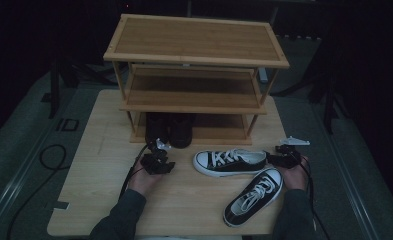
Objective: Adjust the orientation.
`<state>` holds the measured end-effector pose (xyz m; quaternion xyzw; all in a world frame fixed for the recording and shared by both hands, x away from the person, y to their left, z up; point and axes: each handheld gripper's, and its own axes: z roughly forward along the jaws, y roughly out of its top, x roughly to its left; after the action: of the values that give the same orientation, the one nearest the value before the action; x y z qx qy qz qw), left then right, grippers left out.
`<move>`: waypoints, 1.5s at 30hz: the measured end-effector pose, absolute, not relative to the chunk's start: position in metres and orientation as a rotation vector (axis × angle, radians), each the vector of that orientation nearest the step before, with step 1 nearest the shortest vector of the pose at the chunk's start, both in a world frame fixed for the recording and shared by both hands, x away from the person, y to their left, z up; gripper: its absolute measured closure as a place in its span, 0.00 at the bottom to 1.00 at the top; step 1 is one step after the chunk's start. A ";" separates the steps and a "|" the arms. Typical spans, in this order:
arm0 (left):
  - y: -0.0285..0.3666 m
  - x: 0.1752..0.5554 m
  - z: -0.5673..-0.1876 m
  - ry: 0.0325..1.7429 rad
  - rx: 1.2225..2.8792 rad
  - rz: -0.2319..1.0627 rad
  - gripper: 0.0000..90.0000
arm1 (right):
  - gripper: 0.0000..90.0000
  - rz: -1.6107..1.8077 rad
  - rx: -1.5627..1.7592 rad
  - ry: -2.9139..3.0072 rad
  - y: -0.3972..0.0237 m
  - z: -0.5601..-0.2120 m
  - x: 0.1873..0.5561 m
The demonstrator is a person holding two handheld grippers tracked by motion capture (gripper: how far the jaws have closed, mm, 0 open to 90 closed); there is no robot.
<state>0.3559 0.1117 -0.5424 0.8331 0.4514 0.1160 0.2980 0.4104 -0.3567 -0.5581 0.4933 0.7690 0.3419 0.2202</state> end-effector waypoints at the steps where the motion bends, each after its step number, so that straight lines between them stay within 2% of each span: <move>1: 0.112 0.355 -0.543 1.199 2.209 0.310 0.66 | 0.39 0.946 1.364 2.127 -0.357 -0.558 0.410; 23: 0.120 0.343 -0.546 1.170 2.180 0.311 0.63 | 0.42 0.936 1.370 2.127 -0.358 -0.557 0.411; 27: 0.122 0.342 -0.546 1.162 2.180 0.309 0.63 | 0.58 0.906 1.342 2.140 -0.359 -0.554 0.409; 33: 0.124 0.340 -0.547 1.153 2.174 0.309 0.63 | 0.73 0.908 1.300 2.132 -0.364 -0.541 0.400; 36: 0.124 0.339 -0.547 1.150 2.174 0.314 0.63 | 0.78 0.938 1.293 2.145 -0.366 -0.535 0.397; 45: 0.124 0.339 -0.548 1.144 2.176 0.318 0.63 | 0.81 0.952 1.266 2.151 -0.359 -0.514 0.395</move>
<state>0.3387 0.1241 -0.5475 0.8302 0.4364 0.1213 0.3251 0.3951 -0.3591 -0.5143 0.4608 0.7831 0.3466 0.2330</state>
